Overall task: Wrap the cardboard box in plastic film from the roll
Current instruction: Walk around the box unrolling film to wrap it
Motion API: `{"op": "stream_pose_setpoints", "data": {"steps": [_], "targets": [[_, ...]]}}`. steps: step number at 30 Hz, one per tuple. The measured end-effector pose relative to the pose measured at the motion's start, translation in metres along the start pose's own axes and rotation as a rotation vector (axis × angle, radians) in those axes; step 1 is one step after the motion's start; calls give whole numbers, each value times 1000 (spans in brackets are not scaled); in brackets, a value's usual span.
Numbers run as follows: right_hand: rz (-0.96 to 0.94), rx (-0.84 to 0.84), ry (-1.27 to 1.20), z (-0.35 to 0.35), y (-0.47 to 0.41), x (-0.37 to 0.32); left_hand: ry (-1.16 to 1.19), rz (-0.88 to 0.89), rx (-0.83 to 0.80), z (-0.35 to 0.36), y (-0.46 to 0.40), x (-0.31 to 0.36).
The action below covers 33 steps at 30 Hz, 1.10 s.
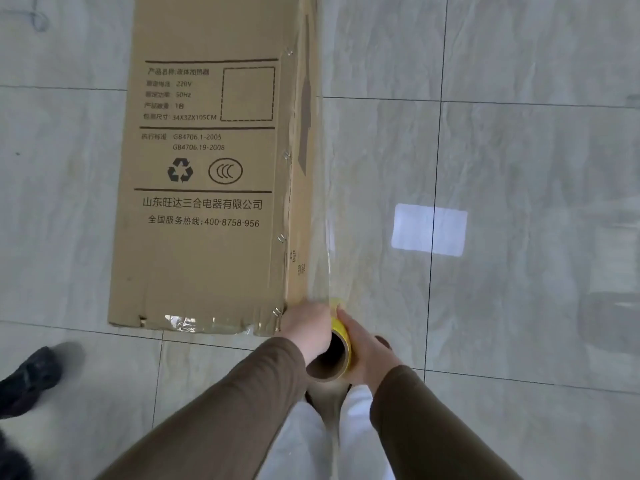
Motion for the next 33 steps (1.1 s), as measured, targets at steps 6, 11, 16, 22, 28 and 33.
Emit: {"op": "stream_pose_setpoints", "data": {"steps": [6,11,16,22,28,33], "targets": [[11,27,-106,-2,-10,25,445,61,208,25,22,-18],[-145,79,-321,-13,-25,60,1065,-230,232,82,49,-34],[1,-159,-522,5,-29,97,879,-217,110,101,50,-45],[-88,45,-283,-26,-43,123,354,-20,70,107,48,-45],[-117,116,-46,-43,-51,117,-36,148,91,127,56,-34],[-76,38,111,-35,-56,122,219,158,169,139,56,-35]]}}
Point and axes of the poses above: each hand's wrist, its own y-axis away from the middle knuckle, its own z-axis out of the palm, x = y × z, the point moved 4 cm from there along -y, towards the middle knuckle, and after that the axes turned 1 degree about z, right-handed, at the moved point
